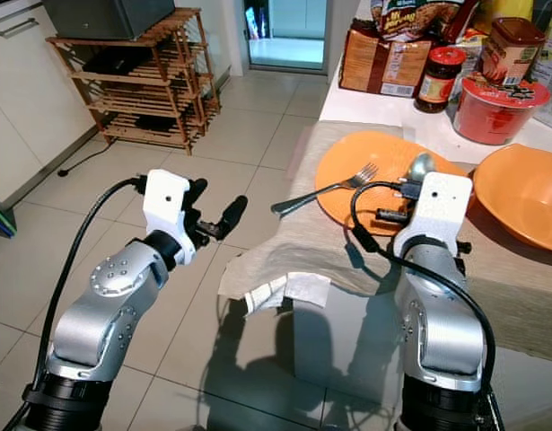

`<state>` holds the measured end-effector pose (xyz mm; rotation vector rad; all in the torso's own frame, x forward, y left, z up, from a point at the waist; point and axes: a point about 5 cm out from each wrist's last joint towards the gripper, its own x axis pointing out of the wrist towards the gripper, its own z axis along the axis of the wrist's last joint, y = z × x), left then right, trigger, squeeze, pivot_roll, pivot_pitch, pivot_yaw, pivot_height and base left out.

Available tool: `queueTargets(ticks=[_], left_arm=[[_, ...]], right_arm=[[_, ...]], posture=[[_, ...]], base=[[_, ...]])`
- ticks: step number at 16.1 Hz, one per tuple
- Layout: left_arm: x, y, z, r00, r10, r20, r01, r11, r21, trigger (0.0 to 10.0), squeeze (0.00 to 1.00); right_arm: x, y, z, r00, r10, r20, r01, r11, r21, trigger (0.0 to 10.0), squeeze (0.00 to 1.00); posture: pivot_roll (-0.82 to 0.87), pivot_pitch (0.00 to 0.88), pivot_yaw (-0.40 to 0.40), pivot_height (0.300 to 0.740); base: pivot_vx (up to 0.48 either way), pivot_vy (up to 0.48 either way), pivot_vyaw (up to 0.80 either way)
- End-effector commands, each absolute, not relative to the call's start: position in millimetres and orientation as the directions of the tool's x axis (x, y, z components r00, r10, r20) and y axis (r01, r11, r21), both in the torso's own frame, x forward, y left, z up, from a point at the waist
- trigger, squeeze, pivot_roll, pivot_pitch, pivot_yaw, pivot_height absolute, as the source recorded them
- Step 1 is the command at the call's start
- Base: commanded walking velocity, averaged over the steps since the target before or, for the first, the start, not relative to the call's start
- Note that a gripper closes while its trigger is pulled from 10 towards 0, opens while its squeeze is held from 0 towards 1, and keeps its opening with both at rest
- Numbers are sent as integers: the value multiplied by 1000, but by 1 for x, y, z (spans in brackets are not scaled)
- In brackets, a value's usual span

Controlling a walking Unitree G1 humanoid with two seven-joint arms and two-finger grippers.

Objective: Setting the table

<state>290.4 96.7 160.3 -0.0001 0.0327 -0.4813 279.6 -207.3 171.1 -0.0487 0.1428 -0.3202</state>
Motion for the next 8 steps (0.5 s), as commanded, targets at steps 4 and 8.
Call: queueTargets(ticks=[4,8], left_arm=[[291,97,163,891,-454,-32,454,891,-3,10000,0],[293,97,165,895,-446,-22,446,895,6,10000,0]], right_arm=[[282,-205,200,949,-311,53,314,945,-86,0,0],[279,-200,221,942,-258,216,290,947,-136,0,0]], posture=[[-50,54,81,740],[-52,56,79,740]], base=[[0,0,0],[0,0,0]])
